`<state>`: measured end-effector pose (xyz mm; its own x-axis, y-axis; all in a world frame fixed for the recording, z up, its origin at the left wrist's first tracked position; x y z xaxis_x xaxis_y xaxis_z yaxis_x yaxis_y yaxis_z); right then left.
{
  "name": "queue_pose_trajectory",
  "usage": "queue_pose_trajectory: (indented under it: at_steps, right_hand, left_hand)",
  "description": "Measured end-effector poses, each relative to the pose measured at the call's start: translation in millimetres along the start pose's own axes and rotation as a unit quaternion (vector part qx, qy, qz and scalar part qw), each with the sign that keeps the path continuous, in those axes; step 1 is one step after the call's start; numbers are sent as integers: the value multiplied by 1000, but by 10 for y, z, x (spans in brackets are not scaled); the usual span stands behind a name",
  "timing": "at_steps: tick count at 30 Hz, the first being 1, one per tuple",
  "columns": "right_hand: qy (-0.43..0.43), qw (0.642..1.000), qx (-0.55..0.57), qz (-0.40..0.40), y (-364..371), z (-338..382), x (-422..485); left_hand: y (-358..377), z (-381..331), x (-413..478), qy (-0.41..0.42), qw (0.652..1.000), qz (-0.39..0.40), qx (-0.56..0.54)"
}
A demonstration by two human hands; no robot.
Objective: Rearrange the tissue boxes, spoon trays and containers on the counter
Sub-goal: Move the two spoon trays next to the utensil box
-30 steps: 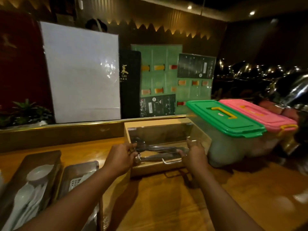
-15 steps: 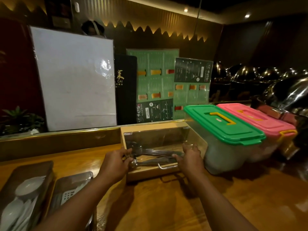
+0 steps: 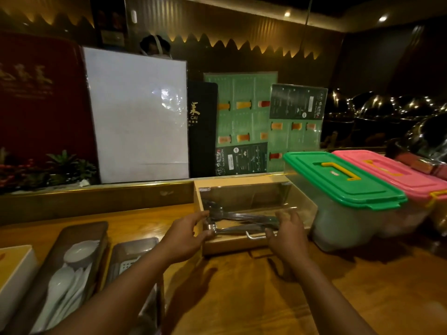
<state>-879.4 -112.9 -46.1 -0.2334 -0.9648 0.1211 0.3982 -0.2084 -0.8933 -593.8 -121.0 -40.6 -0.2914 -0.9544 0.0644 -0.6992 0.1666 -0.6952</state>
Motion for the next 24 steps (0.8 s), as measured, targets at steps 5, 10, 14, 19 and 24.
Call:
queue_pose_trajectory:
  at_steps: [5, 10, 14, 19, 24]
  right_hand:
    - [-166, 970, 119, 135, 259, 732, -781]
    - [-296, 885, 178, 313, 533, 1400, -1612]
    - [-362, 875, 93, 309, 713, 1572, -1908]
    - [-352, 894, 55, 273, 778, 1562, -1969]
    - [-294, 924, 48, 239, 846, 1477, -1906]
  left_hand:
    - [-373, 260, -390, -9, 996, -31, 79]
    - [-727, 637, -907, -37, 990, -65, 119]
    - [-860, 847, -1303, -60, 986, -89, 128]
    - [-824, 885, -1686, -58, 987, -78, 129]
    - [-617, 832, -1798, -55, 991, -30, 114]
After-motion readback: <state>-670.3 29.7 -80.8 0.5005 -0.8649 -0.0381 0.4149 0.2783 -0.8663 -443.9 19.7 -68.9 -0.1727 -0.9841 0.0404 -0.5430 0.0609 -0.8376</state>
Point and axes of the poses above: each hand's wrist, its own x-axis towards the middle knuckle, its own y-axis out of the palm, z = x × y, the point moved 1 cm from there along x, towards the middle knuckle, and after that the axes turned 8 degrees about z, right-handed, at the moved point
